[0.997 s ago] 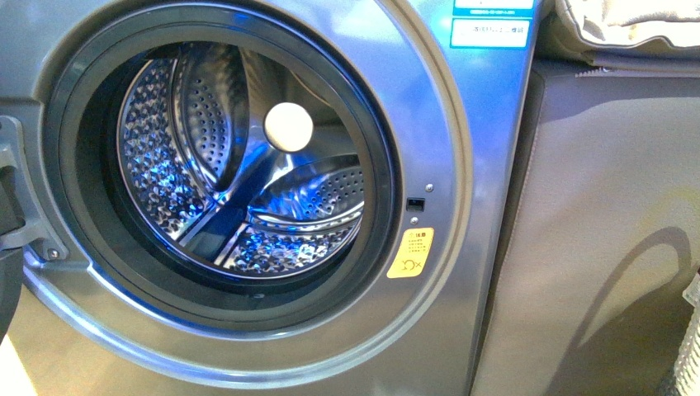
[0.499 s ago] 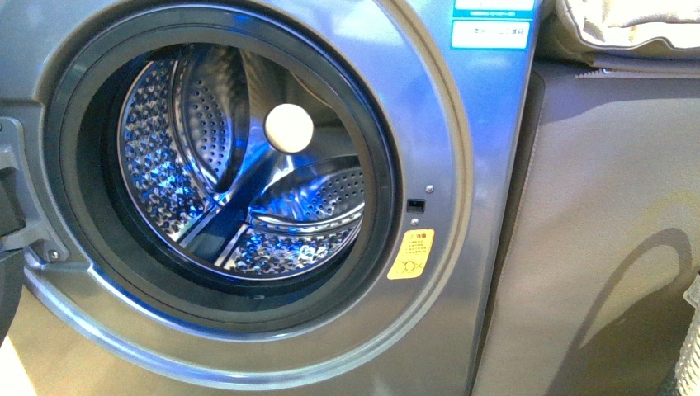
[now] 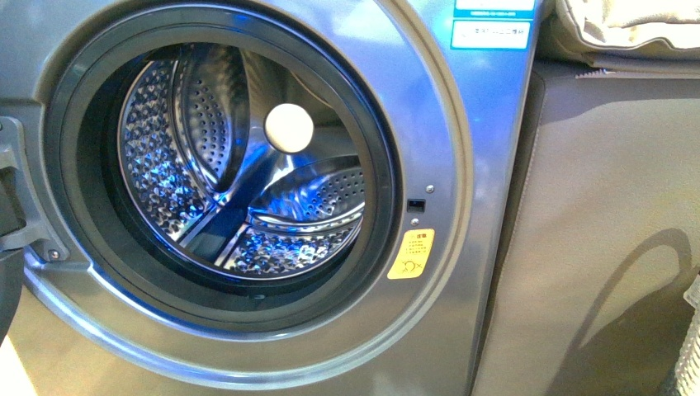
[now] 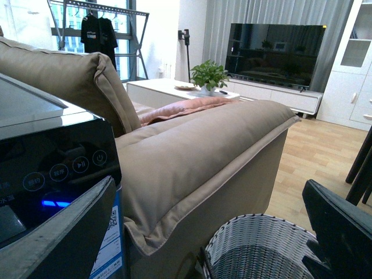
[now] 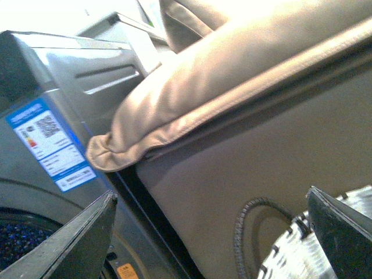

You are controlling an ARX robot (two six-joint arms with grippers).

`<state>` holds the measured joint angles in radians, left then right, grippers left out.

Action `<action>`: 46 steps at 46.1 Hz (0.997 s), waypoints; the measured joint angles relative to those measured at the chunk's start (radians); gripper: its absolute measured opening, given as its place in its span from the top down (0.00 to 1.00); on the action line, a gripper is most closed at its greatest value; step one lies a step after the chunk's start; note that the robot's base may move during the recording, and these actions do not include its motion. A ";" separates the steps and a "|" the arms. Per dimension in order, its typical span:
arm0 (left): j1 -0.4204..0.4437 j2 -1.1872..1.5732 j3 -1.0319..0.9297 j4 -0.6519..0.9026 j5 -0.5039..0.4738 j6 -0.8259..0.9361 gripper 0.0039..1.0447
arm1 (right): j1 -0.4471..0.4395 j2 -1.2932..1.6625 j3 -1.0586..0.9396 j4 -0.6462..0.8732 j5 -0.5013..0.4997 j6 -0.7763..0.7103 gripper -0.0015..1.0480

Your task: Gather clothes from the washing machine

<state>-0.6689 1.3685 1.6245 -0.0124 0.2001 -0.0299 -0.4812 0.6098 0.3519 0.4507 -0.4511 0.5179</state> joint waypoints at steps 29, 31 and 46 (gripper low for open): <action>0.000 0.000 0.001 0.000 0.001 0.000 0.06 | 0.476 -0.375 -0.227 -0.353 0.447 -0.495 0.61; 0.000 -0.001 0.001 0.000 0.000 0.000 0.06 | 0.476 -0.394 -0.237 -0.353 0.447 -0.502 0.71; -0.006 0.058 0.201 -0.492 -0.277 -0.047 0.06 | 0.478 -0.546 -0.278 -0.461 0.451 -0.515 0.98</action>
<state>-0.6754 1.4265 1.8256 -0.5041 -0.0772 -0.0765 -0.0036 0.0639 0.0738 -0.0105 -0.0006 0.0032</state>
